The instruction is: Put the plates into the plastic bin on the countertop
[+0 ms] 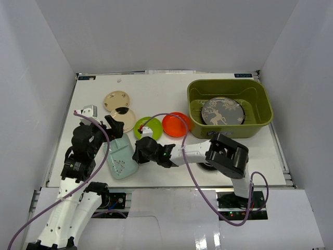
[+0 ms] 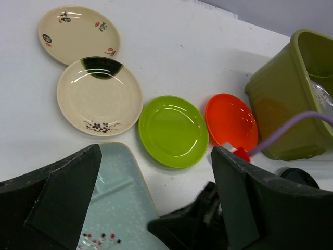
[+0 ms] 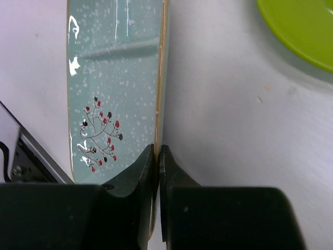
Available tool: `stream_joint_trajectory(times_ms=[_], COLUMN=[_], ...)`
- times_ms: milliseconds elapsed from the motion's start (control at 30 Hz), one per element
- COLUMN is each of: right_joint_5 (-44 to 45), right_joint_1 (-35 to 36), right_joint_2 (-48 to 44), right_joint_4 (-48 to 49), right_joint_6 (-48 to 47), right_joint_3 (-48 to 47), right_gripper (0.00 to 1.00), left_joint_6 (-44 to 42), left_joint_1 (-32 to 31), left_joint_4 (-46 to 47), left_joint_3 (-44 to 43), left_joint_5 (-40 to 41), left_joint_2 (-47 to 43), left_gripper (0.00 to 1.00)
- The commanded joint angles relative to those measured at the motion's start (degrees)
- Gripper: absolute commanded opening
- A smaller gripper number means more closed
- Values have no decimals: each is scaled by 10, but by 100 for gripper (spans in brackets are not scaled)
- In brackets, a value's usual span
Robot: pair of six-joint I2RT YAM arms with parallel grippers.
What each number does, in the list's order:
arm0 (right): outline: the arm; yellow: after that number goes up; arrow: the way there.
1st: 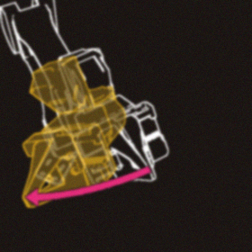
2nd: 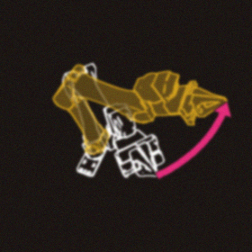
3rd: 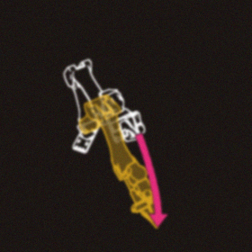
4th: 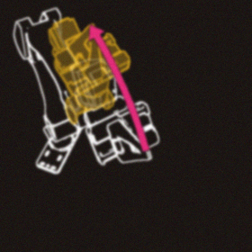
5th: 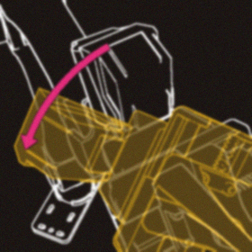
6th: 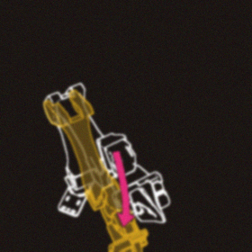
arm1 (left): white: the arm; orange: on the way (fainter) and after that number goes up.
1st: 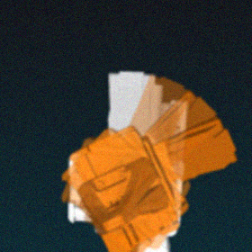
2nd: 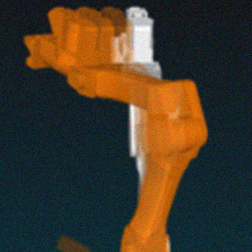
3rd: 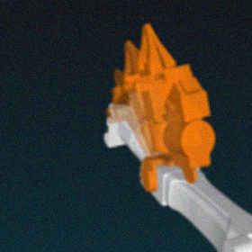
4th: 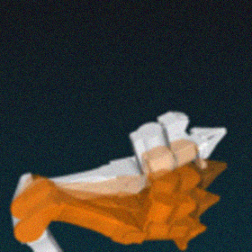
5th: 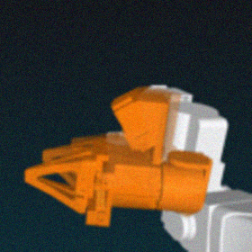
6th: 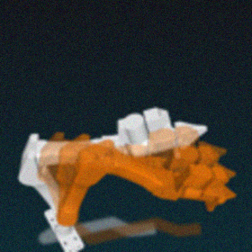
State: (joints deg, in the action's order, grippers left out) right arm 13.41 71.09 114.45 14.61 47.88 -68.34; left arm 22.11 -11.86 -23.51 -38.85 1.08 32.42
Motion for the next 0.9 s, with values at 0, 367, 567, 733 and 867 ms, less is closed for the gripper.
stream_joint_trajectory(times_ms=[0, 367, 567, 733, 867], right_joint_5=[35, 121, 91, -72, -124], right_joint_1=[11, -67, -337, -549, -664], right_joint_2=[-105, -463, -609, -579, -546], right_joint_4=[14, -133, -200, -247, -258], right_joint_6=[-31, -139, -183, -202, -209], right_joint_3=[45, 112, 110, 78, 72], right_gripper=[8, 8, 8, 8, 8], left_joint_6=[1, 21, 19, 15, 17], left_joint_1=[-4, 6, 12, 17, 17], left_joint_4=[6, -14, -5, -2, 0], left_joint_3=[-3, -5, -1, -1, 2], left_joint_5=[29, 94, 40, 5, -9], left_joint_2=[-3, 3, 31, 58, 70], left_gripper=[98, 98, 98, 98, 98])
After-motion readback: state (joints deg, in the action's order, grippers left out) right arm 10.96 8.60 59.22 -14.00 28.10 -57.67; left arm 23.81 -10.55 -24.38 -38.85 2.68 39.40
